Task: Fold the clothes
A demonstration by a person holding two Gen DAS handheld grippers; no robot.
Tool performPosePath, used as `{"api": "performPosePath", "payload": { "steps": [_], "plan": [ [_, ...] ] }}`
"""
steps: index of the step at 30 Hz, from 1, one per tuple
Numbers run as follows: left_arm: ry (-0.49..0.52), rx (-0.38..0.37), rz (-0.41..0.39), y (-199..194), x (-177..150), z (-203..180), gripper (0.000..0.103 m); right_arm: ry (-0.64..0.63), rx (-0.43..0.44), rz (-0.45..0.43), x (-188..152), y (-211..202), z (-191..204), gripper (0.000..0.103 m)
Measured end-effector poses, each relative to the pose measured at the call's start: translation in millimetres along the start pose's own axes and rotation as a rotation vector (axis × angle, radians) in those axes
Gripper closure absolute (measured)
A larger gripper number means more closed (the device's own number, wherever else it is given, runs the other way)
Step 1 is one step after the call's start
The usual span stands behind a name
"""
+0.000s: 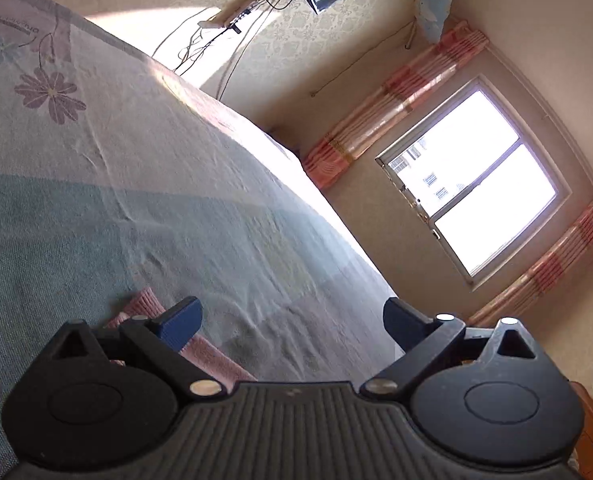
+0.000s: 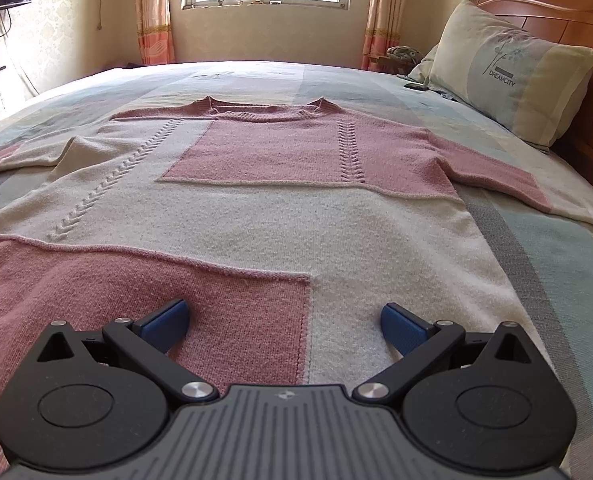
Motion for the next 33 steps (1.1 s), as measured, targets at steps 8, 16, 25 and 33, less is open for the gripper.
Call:
{"api": "performPosePath", "payload": {
  "steps": [8,16,25,33],
  "plan": [
    [0.323,0.069,0.342,44,-65,-52,0.006,-0.002,0.000,0.002,0,-1,0,0.000],
    [0.596,0.424,0.296,27,-60,-54,0.006,-0.002,-0.006,0.014,1,-1,0,0.000],
    [0.916,0.086,0.368,28,-151,-167,0.006,0.000,-0.008,0.014,1,-1,0,0.000],
    [0.858,0.202,0.501,38,-149,-136,0.001,-0.001,-0.006,0.022,1,-1,0,0.000]
  ]
}}
Point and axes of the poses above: each gripper's, at about its wrist camera, not at the fingertips, and y roughly the way its jaws point, z to its left, x to its top, the point moved 4 cm from there along y, roughly the way its jaws point, and after that the axes turned 4 degrees about -z, right-handed, at the moved point
